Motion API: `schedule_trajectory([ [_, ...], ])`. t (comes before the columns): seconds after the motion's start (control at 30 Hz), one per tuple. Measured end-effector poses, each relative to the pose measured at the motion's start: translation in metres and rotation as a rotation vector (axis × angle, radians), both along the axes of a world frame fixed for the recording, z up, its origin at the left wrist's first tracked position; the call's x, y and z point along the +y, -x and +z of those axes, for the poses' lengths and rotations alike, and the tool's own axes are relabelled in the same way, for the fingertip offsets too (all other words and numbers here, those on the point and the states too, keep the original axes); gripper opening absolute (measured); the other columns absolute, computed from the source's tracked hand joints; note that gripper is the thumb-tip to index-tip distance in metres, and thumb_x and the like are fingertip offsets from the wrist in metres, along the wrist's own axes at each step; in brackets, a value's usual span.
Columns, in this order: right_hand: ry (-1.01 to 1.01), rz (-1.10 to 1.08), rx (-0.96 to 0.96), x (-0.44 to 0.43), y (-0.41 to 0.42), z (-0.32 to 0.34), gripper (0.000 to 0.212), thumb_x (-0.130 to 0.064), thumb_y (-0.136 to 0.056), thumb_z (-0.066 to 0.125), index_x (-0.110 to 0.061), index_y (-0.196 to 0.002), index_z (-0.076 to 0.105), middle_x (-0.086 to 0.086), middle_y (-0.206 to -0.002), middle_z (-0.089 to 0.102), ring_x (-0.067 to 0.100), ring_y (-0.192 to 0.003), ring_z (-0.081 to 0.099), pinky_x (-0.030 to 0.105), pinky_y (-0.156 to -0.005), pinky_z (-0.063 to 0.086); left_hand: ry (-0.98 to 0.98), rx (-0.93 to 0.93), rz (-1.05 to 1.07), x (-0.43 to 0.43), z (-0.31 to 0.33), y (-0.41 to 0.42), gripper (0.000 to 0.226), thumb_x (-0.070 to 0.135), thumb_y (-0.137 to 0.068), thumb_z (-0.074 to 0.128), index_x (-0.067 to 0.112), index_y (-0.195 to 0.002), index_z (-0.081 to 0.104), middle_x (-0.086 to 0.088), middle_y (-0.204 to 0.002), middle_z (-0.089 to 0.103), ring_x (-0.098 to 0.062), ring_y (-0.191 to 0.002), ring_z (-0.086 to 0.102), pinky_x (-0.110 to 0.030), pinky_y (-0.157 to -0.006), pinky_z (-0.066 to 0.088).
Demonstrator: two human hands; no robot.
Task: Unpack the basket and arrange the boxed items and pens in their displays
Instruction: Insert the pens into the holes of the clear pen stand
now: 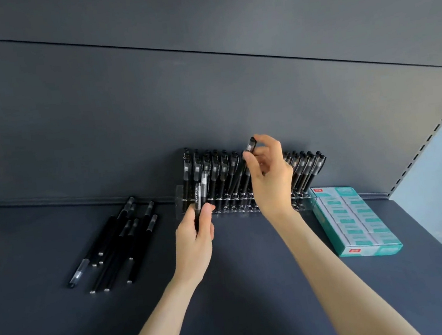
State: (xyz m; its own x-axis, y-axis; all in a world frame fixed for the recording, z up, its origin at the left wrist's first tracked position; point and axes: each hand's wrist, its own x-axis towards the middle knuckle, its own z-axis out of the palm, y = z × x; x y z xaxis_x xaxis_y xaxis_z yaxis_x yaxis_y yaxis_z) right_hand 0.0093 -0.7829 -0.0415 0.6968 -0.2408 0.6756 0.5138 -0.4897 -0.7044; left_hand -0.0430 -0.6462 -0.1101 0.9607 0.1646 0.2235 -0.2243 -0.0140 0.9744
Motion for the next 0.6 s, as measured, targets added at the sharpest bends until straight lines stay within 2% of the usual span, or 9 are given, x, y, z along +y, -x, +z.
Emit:
schedule_trajectory([
  [0.13, 0.064, 0.012, 0.022, 0.002, 0.0, -0.008, 0.026, -0.016, -0.09, 0.061, -0.019, -0.116, 0.056, -0.019, -0.082, 0.057, -0.001, -0.075, 0.058, 0.011, -0.071, 0.046, 0.016, -0.002, -0.001, -0.001, -0.001, -0.002, 0.039, 0.033, -0.098, 0.045, -0.006, -0.094, 0.05, -0.003, -0.055, 0.033, -0.014, -0.049, 0.027, -0.022, -0.042, 0.026],
  [0.2, 0.104, 0.014, 0.027, 0.003, -0.001, -0.011, 0.026, -0.015, -0.089, 0.063, -0.017, -0.114, 0.059, -0.017, -0.084, 0.057, 0.001, -0.075, 0.058, 0.016, -0.071, 0.049, 0.022, 0.006, 0.007, 0.0, -0.001, -0.003, 0.037, 0.033, -0.099, 0.045, -0.004, -0.093, 0.052, -0.001, -0.054, 0.034, -0.012, -0.047, 0.027, -0.021, -0.041, 0.027],
  [0.33, 0.199, -0.017, 0.004, 0.002, 0.0, -0.019, 0.027, -0.011, -0.087, 0.065, -0.013, -0.114, 0.065, -0.003, -0.087, 0.064, 0.01, -0.072, 0.058, 0.029, -0.07, 0.054, 0.039, 0.016, 0.003, 0.001, -0.001, -0.003, 0.035, 0.032, -0.099, 0.045, -0.001, -0.091, 0.052, 0.001, -0.052, 0.034, -0.011, -0.045, 0.026, -0.02, -0.04, 0.026],
  [0.6, 0.272, -0.026, 0.057, 0.0, 0.0, -0.02, 0.027, -0.01, -0.086, 0.065, -0.012, -0.113, 0.065, -0.002, -0.086, 0.066, 0.016, -0.069, 0.061, 0.04, -0.069, 0.055, -0.01, 0.035, -0.02, 0.002, -0.004, -0.002, 0.041, 0.035, -0.098, 0.045, -0.005, -0.092, 0.051, 0.009, -0.049, 0.037, -0.008, -0.044, 0.029, -0.016, -0.042, 0.027],
])
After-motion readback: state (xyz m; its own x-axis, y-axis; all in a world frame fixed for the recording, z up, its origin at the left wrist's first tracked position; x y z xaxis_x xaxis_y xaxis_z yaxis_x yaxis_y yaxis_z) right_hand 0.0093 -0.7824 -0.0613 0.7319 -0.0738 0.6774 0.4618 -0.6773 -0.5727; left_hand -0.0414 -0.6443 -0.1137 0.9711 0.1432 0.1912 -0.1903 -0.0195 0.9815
